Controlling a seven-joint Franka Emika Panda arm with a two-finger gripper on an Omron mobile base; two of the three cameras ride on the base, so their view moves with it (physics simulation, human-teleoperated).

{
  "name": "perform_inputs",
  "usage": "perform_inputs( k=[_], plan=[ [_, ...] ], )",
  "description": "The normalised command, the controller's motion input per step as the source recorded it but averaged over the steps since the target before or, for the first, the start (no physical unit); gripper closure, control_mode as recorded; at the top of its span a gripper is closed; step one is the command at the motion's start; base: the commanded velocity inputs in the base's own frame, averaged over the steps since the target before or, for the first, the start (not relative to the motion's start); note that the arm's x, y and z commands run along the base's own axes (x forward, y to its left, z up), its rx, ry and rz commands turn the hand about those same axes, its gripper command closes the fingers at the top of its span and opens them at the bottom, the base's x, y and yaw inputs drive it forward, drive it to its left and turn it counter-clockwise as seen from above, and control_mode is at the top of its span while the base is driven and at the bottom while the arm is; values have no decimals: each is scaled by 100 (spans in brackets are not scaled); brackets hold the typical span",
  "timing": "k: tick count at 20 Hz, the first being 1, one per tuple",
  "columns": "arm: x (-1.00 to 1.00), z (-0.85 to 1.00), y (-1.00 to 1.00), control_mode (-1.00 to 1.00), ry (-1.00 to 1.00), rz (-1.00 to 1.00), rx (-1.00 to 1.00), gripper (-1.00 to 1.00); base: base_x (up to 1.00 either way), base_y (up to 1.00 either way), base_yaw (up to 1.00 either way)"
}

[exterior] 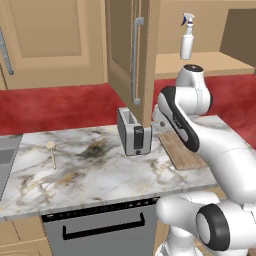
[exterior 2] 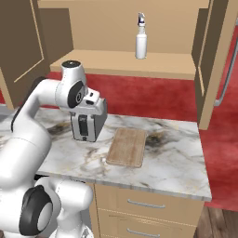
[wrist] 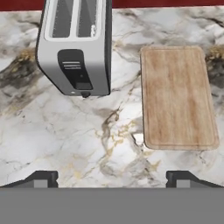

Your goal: Grab the spray bottle from the cabinet, then place it next to the cutting board for sanitizing. Then grab the dish brush from the countertop next to the sink and place it next to the cutting board.

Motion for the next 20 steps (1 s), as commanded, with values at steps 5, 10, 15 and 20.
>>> perform_inputs(
  k=[5,10,15,20],
  plan=[
    [8,-20,0,-100,0,0,0,-100,0,0,0],
    [8,-20,0,-100,0,0,0,-100,0,0,0],
    [1,-11,0,-100,0,0,0,-100,0,0,0],
    [0,0,0,-100,0,0,0,-100,0,0,0]
  ],
)
